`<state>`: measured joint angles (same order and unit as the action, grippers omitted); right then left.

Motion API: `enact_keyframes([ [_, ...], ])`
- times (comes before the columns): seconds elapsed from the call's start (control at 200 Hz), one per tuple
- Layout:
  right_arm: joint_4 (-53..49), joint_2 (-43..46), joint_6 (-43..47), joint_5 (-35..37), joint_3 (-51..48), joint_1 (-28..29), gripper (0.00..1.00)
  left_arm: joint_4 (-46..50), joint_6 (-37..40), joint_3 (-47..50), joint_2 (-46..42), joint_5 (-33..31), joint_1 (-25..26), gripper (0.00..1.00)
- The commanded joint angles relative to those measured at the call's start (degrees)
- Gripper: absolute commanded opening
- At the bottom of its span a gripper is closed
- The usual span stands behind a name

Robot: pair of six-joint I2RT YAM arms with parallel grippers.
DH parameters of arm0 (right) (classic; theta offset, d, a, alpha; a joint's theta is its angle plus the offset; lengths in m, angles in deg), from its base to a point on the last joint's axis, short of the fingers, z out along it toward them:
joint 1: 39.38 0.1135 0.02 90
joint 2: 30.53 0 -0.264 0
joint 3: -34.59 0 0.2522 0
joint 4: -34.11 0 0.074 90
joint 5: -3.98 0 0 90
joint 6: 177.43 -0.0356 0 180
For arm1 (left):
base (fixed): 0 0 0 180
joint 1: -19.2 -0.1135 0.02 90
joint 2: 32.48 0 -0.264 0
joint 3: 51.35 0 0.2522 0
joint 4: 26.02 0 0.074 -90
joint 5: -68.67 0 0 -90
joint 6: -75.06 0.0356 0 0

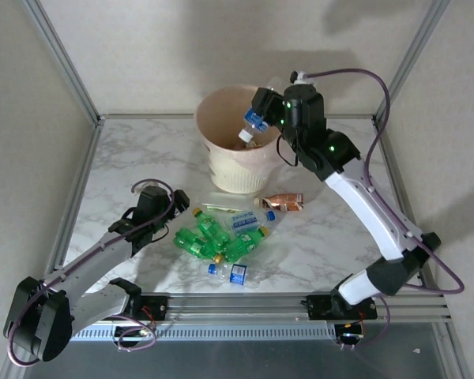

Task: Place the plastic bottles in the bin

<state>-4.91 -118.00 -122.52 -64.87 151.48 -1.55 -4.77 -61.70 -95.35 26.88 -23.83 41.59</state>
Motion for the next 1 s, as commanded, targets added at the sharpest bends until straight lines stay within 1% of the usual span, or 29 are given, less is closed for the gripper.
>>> enact_keyframes([
  [0.0,0.45,-3.85,2.12,-2.92,4.17,-2.07,0.63,0.36,0.24,-0.86,-0.11,0.39,-0.72,0.84],
  [0.065,0.26,-5.94,2.23,-3.73,5.19,-2.56,0.63,0.37,0.28,-0.73,-0.16,0.3,-0.82,0.84],
  [0.19,0.49,-8.78,2.22,-4.91,5.85,-3.24,0.67,0.17,0.42,-0.34,0.0,-0.05,-0.77,0.84],
  [0.32,0.82,-10.81,2.57,-6.36,6.35,-3.54,0.75,-0.23,0.29,0.09,0.41,0.47,-0.79,0.84],
  [0.461,0.48,-11.59,2.57,-6.38,6.74,-3.55,0.83,-0.19,0.49,0.13,0.5,0.65,-0.77,0.85],
  [0.566,0.18,-11.12,2.58,-6.37,6.76,-3.62,0.85,-0.06,0.6,0.08,0.15,0.65,-0.79,0.86],
  [0.671,-0.31,-9.33,2.42,-6.19,6.06,-3.57,0.86,0.5,0.62,-0.41,-0.23,0.74,-0.78,0.86],
  [0.756,0.19,-6.26,2.14,-5.93,3.27,-3.57,0.86,1.2,0.47,-0.8,-0.84,0.82,-0.8,0.86],
  [0.891,1.17,0.4,1.52,-5.95,-4.26,-3.52,0.86,3.28,-0.24,-1.42,-2.56,0.83,-0.8,0.86],
  [0.991,1.52,6.36,0.54,-5.96,-11.85,-3.55,0.86,6.21,-1.1,-2.21,-3.85,0.12,-0.62,0.87],
])
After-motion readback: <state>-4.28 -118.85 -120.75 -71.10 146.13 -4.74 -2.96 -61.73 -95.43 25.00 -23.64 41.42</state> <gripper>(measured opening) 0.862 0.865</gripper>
